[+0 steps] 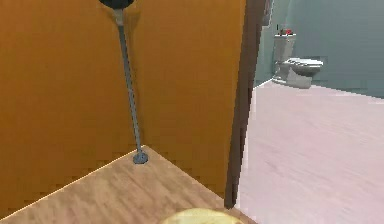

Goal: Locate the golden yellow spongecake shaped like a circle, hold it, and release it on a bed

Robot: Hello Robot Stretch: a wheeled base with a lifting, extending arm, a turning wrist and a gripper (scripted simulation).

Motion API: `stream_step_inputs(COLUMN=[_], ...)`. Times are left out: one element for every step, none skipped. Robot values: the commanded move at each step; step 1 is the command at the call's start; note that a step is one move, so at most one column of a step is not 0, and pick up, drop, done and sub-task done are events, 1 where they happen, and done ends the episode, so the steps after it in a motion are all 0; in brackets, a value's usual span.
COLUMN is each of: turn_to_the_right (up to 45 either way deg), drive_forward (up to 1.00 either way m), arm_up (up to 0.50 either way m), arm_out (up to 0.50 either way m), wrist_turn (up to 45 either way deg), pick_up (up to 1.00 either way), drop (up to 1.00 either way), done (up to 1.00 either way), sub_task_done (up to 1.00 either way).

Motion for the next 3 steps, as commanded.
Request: stream_step_inputs(turn_to_the_right=[42.0, 0.0, 0.0], drive_forward=[0.0, 1.0, 0.3], arm_up=[0.0, 0.0, 0.0], arm_out=[0.0, 0.0, 0.0], wrist_turn=[0.0, 0.0, 0.0], pick_up=[0.0, 0.0, 0.0], drop=[0.0, 0.0, 0.0], done=[0.0, 0.0, 0.0], sub_task_done=[0.0, 0.0, 0.0])
